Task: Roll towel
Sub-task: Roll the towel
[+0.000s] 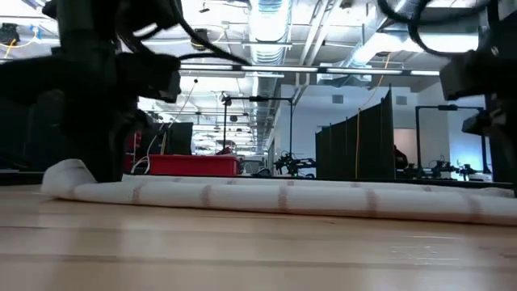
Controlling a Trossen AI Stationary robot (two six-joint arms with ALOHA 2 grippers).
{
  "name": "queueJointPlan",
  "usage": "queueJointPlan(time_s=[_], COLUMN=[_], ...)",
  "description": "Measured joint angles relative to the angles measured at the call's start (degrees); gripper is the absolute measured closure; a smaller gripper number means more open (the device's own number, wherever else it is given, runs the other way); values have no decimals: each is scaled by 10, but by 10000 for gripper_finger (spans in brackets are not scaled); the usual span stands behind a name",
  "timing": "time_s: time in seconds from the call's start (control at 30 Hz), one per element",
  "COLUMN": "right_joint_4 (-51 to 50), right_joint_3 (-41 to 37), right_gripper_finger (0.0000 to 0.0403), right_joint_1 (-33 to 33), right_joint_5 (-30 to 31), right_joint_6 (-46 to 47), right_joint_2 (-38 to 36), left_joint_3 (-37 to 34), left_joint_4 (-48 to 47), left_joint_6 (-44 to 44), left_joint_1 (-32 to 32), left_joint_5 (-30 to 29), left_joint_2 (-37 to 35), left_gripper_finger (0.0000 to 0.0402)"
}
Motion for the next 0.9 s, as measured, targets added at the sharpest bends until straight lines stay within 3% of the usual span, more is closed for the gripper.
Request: queueJointPlan(time_s=[0.43, 0.73, 0.9], right_joint_4=[0, -29, -61], right_joint_3=[-58, -73, -48], right_gripper_finger=[321, 321, 321], right_joint_1=[-25, -88, -70], right_joint_5=[-17, -23, -56], right_joint_6=[-104, -198, -138], right_joint_2=[-29, -91, -146], left_joint_3=[1, 4, 84], left_joint_4=[89, 121, 20], left_joint_6=[-216, -217, -161], left_joint_1=[-100, -109, -109], left_joint_5=[-36, -39, -56], left_joint_2=[0, 0, -11], left_gripper_finger=[366, 366, 366])
